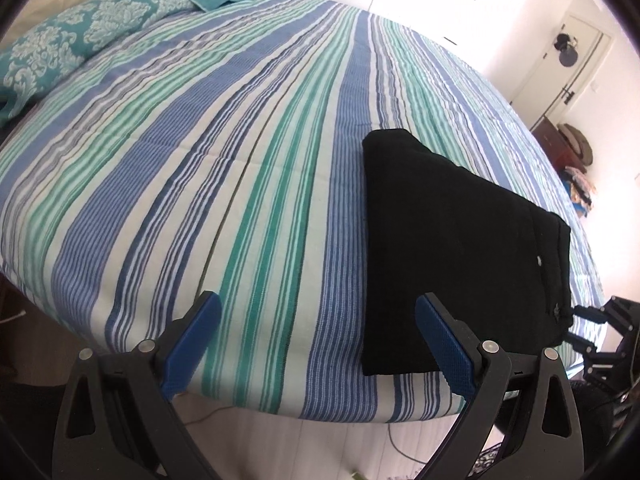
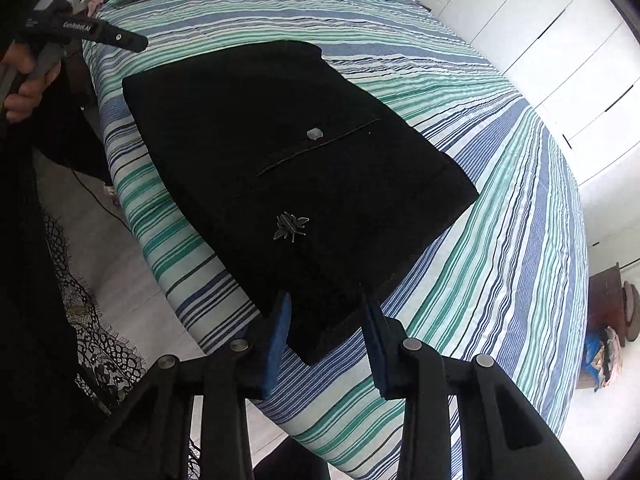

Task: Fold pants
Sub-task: 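Move the right tool to the edge of the folded trousers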

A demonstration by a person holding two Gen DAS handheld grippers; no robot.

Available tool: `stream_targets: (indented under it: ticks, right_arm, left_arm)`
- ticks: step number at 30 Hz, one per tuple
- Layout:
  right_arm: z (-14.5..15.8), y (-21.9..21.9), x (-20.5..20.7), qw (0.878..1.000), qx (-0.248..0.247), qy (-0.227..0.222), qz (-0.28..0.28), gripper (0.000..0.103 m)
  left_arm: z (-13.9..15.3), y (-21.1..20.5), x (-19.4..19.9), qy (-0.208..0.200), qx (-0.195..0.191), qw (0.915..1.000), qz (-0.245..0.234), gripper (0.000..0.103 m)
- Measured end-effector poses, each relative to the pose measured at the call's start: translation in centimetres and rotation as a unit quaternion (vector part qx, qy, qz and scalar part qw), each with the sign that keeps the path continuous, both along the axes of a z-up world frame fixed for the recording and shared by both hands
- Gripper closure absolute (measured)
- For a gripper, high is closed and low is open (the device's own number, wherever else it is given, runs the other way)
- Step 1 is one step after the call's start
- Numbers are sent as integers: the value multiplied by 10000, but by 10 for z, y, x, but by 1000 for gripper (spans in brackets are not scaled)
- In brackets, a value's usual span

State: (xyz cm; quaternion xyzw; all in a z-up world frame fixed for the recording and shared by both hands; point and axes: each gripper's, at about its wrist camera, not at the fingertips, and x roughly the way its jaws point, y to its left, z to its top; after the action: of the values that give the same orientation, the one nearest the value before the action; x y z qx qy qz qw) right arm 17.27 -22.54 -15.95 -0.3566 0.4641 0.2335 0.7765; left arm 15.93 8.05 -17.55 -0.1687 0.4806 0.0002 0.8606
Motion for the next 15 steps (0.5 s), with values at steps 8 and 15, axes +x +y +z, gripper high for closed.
stream_targets:
  ticks: [8,15]
  right_arm:
    - [-1,8,10,9999,26,88,63,90]
    - [28,-9,3,9964,704,349,-313,103]
  left_arm:
    - [-6,25,-4,123,-492,9974,514,5]
    - [-5,25,-3,92,-491,9975,502,5]
